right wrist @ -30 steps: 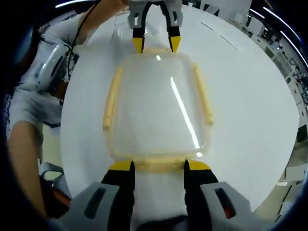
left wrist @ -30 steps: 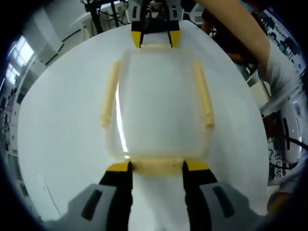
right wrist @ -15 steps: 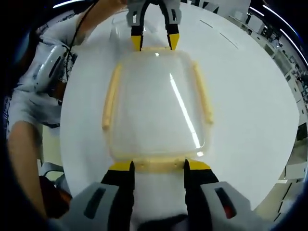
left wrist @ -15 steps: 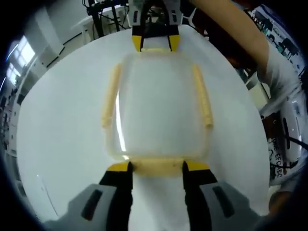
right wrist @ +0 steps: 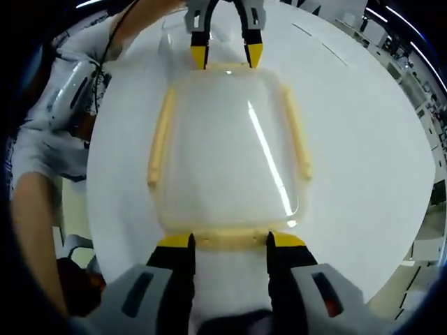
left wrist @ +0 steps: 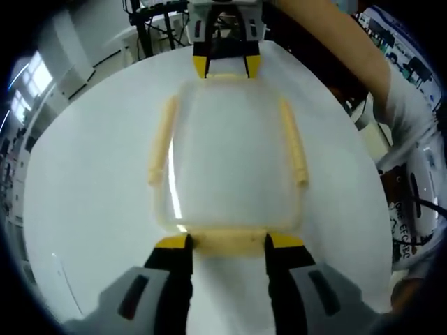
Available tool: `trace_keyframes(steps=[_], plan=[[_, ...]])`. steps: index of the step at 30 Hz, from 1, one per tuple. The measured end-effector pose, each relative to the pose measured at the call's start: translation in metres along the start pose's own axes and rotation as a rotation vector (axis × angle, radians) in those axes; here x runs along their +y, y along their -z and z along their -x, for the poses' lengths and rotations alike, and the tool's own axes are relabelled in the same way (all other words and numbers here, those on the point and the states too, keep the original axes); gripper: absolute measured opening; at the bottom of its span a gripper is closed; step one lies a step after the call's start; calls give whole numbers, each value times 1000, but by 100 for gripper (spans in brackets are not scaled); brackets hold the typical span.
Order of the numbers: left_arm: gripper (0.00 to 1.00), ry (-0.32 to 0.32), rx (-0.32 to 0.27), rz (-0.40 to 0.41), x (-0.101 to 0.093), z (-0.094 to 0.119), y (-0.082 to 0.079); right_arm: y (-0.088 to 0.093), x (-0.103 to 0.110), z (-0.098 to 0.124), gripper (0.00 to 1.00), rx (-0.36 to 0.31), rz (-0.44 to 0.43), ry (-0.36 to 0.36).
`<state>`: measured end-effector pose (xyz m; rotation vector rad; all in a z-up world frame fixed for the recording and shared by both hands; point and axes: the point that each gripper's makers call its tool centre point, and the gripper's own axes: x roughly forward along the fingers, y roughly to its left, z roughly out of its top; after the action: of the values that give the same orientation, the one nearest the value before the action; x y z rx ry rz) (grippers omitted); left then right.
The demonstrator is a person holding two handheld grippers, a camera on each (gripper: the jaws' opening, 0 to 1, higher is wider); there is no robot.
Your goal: Snap each plastic latch of the storage box into its locked position after aligning the lid with the box until every specified latch is closed and the lid sits flush.
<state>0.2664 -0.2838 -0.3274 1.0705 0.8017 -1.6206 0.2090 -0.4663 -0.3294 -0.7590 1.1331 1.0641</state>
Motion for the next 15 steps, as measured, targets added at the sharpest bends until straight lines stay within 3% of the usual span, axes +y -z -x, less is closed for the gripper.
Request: trace_keyframes(steps=[6,12,15], plan=[[41,-1,10,-8,0,0,1,0,0,0,40,41,-2,1],[40,5,-33,-19,2,2,2,0,2,0,39,25,-13,8],[40,6,-24,-20,3,1,1,-2,3,-2,39,66,-9,6]])
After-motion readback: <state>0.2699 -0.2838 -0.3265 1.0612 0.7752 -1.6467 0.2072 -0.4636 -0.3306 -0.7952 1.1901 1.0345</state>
